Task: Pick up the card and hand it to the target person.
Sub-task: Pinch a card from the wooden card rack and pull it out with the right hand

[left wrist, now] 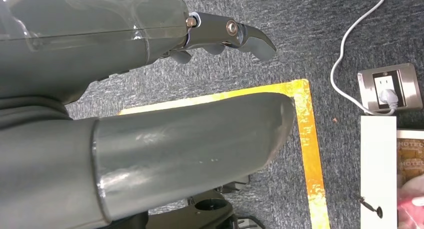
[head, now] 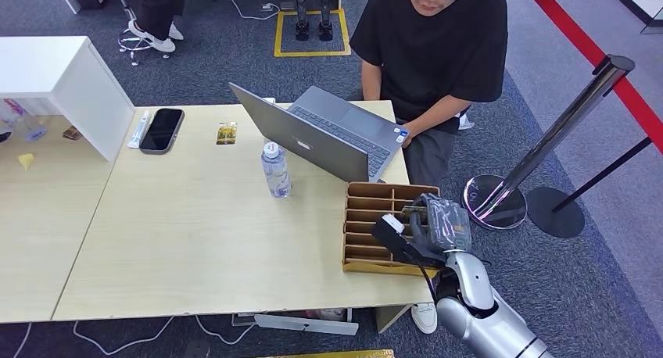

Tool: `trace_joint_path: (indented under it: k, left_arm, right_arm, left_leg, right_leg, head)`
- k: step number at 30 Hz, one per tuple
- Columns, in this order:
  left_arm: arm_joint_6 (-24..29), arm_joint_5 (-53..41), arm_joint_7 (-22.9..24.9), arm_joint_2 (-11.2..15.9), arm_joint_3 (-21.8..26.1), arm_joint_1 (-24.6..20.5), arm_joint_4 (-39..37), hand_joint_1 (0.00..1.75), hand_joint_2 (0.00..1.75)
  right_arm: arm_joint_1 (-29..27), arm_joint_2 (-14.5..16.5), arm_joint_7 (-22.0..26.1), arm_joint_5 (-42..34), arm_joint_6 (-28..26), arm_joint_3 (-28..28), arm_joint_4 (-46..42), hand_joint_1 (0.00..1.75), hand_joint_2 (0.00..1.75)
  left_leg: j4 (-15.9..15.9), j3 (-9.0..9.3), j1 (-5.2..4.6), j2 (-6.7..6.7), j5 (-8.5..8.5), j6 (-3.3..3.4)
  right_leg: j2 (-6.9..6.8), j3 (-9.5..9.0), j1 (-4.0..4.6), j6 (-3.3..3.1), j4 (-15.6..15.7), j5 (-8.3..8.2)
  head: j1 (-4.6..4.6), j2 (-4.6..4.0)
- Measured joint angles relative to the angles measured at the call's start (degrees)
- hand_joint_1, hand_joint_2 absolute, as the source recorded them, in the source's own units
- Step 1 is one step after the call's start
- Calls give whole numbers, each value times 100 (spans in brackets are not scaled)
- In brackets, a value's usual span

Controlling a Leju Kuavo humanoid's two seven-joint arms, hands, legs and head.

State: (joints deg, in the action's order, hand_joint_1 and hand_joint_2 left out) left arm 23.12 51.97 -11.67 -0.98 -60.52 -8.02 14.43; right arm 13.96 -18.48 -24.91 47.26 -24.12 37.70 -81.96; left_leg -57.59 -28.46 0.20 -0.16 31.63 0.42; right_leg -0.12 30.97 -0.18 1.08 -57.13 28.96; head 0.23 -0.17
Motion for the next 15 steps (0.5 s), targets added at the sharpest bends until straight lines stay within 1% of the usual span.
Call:
trace_joint_path:
  k: [8,15]
  left_arm:
    - [38,27,-51,0,3,5,-1,0,0]
    - [42,33,-72,0,6,6,-1,0,0]
  right_arm:
    - [-1,5,-23,-201,-42,-52,-256,140,175]
    - [1,6,-32,-174,-32,-93,-573,138,175]
  left_leg:
    - [0,-2,0,0,0,0]
    - [0,-2,0,0,0,0]
  right_leg:
    - [0,1,0,0,0,0]
    - [0,1,0,0,0,0]
  head:
    - [0,0]
    - [0,0]
